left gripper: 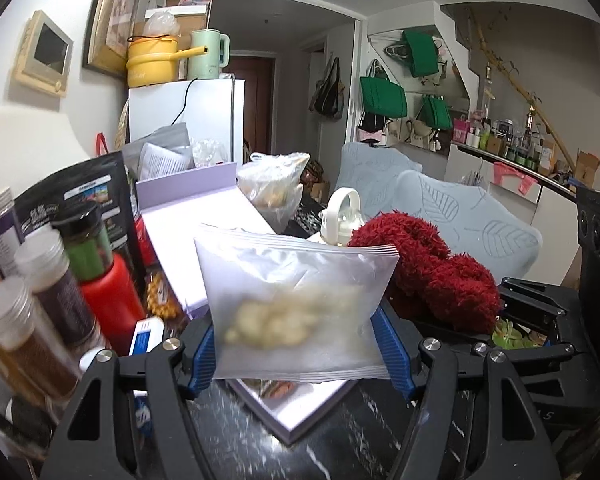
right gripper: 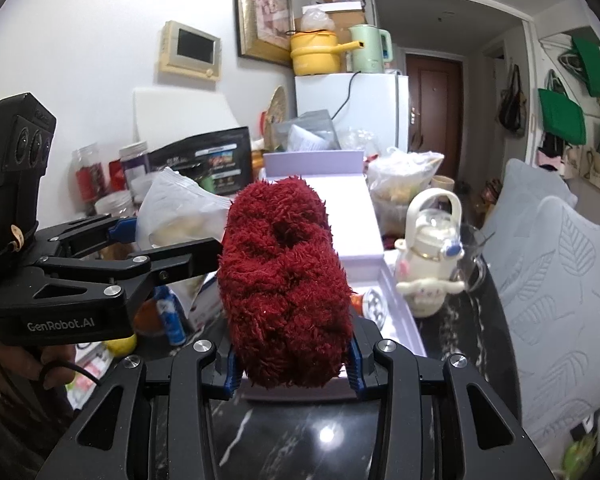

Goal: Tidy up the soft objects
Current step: 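Carry the zip bag and red plush over the lavender box with both tools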

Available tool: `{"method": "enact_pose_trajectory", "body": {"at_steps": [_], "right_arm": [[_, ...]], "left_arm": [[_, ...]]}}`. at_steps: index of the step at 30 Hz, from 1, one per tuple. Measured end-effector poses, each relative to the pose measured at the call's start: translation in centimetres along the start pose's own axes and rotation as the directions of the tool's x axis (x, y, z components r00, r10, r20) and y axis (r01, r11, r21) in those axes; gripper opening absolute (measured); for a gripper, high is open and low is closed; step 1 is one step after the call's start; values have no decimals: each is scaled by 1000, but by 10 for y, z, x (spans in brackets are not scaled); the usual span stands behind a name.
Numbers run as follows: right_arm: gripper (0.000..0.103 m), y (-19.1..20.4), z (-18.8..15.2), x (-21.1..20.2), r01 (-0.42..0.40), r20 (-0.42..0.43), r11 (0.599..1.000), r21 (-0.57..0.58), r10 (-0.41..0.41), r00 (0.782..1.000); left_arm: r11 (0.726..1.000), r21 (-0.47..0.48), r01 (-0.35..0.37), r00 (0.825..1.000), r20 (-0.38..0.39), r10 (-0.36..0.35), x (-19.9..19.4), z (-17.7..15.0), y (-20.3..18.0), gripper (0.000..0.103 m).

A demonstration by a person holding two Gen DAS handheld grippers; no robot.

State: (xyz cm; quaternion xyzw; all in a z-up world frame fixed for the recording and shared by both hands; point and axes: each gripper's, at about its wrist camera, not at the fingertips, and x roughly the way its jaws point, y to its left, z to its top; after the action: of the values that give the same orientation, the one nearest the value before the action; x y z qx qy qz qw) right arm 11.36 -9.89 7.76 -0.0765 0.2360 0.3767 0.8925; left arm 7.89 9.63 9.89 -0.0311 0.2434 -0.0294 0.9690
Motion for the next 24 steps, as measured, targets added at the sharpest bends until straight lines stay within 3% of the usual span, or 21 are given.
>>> {"method": "enact_pose_trajectory", "body": {"at_steps": [13,24], "right_arm": [[40,-37,35,23,31,54,1000,-6,-30,998],[40,-65,60,58,28,78,1000,7,-28,997]], "left_arm": [[1000,-2,21,999,45,-21,43,38,1,68],[1000,-15,-6,997,72,7,83,63,14,68]]}}
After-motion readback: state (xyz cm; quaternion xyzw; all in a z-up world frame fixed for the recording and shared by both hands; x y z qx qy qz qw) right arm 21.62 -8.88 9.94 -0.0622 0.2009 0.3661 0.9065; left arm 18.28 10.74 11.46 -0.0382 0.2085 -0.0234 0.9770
